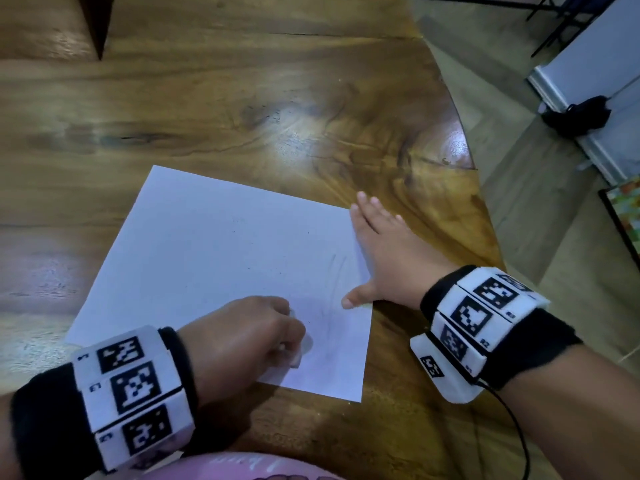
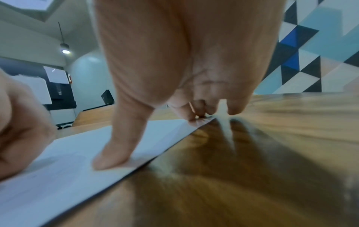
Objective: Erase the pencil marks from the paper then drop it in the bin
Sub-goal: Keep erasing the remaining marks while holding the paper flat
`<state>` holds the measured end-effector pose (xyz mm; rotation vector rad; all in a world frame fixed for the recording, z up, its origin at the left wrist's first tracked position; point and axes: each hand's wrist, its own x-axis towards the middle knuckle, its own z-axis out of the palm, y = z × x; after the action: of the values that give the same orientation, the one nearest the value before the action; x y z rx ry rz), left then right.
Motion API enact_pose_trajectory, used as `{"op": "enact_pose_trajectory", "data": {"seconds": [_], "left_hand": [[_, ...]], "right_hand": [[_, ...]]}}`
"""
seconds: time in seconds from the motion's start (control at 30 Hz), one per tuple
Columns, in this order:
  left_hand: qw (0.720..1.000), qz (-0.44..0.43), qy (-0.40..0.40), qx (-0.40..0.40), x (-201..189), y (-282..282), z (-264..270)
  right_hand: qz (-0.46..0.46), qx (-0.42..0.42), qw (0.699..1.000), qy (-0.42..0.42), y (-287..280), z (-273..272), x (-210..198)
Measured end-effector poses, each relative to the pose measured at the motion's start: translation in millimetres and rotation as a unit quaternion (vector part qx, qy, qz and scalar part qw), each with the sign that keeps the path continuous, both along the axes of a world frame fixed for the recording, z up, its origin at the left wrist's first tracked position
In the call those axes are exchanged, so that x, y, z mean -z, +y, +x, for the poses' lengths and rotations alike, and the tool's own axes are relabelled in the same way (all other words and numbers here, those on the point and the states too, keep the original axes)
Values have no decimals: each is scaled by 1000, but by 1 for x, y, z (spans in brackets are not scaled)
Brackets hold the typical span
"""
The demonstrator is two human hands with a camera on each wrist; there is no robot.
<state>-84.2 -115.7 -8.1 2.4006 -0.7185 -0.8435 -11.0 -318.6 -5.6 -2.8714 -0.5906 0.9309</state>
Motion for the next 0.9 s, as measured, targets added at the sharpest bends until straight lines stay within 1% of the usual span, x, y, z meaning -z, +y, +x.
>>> {"op": "enact_pose_trajectory", "data": {"seconds": [0.07,0.13,0.2,0.23,0.3,0.37,0.43,0.5,0.53,0.6,0.63,0.67,0.7,0.8,0.83,0.9], "left_hand": [[1000,-2,22,-6,-3,-1,5],[999,5,24,-21,-9,-6,22],[998,-5,-32,-61,-15,-15,49],[994,-9,-66,-89,-18,-22,63],[984,-18,-106,-139,-19,-36,89],[980,-7,-122,-158,-18,-51,105],[979,12,-121,-164,-14,-59,107],[982,3,-114,-147,-10,-55,97],[987,-4,-113,-118,-8,-50,90],[995,7,-92,-44,-8,-41,73],[997,19,-73,-16,-8,-38,68],[998,28,-60,-5,-9,-37,68],[998,27,-59,-15,-10,-37,73],[986,6,-112,-121,-12,-43,103],[981,3,-130,-143,-13,-46,110],[979,3,-137,-149,-11,-49,112]], "right_hand": [[1,24,1000,16,-5,-6,-2],[2,19,999,28,-6,-11,-3],[1,16,999,33,-6,-12,-1],[0,17,999,34,-6,-12,-1],[-2,17,999,33,-6,-12,0],[-7,14,999,32,-7,-12,0],[-8,11,1000,27,-7,-12,1],[-5,12,1000,24,-7,-13,1],[-3,13,1000,23,-7,-13,1],[1,13,1000,23,-8,-13,1],[4,14,1000,23,-8,-13,1],[7,14,1000,22,-9,-13,2],[9,14,1000,22,-10,-13,2],[6,12,1000,27,-9,-13,3],[2,11,1000,28,-10,-14,3],[-7,8,1000,28,-10,-14,2]]}}
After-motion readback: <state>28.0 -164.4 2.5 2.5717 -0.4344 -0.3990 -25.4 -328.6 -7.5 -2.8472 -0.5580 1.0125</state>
